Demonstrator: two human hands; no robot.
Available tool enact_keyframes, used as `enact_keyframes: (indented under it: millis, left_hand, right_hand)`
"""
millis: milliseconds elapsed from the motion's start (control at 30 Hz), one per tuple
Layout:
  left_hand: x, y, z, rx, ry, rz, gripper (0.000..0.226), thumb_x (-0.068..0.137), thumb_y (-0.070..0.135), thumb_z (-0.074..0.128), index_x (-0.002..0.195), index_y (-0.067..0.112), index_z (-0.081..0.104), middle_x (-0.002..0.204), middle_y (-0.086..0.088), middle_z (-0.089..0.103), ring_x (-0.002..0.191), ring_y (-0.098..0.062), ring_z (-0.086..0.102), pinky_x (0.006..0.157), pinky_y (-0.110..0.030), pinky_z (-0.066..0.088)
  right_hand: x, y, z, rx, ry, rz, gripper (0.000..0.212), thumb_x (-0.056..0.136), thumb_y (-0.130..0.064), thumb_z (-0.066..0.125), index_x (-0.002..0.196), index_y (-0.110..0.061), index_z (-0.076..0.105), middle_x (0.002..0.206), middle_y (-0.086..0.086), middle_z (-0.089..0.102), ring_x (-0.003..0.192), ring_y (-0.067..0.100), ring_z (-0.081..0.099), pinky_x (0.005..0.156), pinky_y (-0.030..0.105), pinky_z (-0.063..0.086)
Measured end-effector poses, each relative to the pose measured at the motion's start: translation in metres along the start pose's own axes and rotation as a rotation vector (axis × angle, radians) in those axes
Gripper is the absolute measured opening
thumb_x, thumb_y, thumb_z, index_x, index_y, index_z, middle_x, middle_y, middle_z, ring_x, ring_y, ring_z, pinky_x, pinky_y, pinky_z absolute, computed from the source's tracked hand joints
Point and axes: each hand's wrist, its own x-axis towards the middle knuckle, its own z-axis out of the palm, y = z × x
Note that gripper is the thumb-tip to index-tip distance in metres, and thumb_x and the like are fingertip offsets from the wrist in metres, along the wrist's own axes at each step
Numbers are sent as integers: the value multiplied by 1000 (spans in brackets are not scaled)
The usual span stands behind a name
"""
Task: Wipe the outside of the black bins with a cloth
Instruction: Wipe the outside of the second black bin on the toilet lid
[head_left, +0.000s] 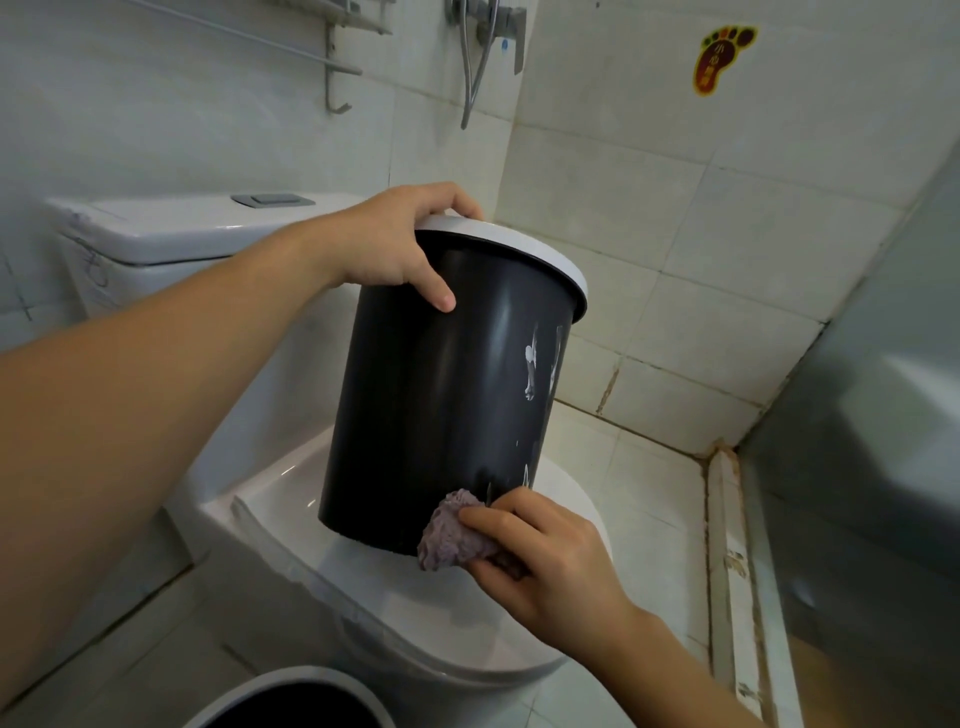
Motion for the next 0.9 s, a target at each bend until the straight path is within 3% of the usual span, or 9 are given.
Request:
enact_keyframes:
  millis: [167,400,600,900]
  left_hand:
    - [3,8,0,112,-52,2,85,64,7,86,123,58,52,126,20,56,111,-9,56,86,-22,44]
    - [5,20,11,260,21,16,74,60,21,89,118,46,50,118,6,56,107,-20,57,86,-35,51]
    - [1,24,12,294,-14,9,86,61,22,89,124,64,46,134,17,47,130,-18,41,112,-45,34]
    - [3,19,11,180,-26,-10,83,60,13,90,119,59,53,132,13,54,118,-20,54,103,-44,47]
  right_hand:
    - [0,2,1,-10,20,4,24,87,-29,73,108,-17,73,90,-1,64,74,15,60,61,27,51]
    - [2,2,4,10,25,8,25,87,-29,73,110,-18,72,90,-1,63,74,15,59,61,28,52]
    - [1,0,6,22,29,4,26,87,-29,74,110,-18,72,90,-1,63,73,15,60,60,29,53]
    - [3,-1,4,41,30,11,26,85,-27,75,109,-16,73,90,-1,63,74,14,60,60,27,53]
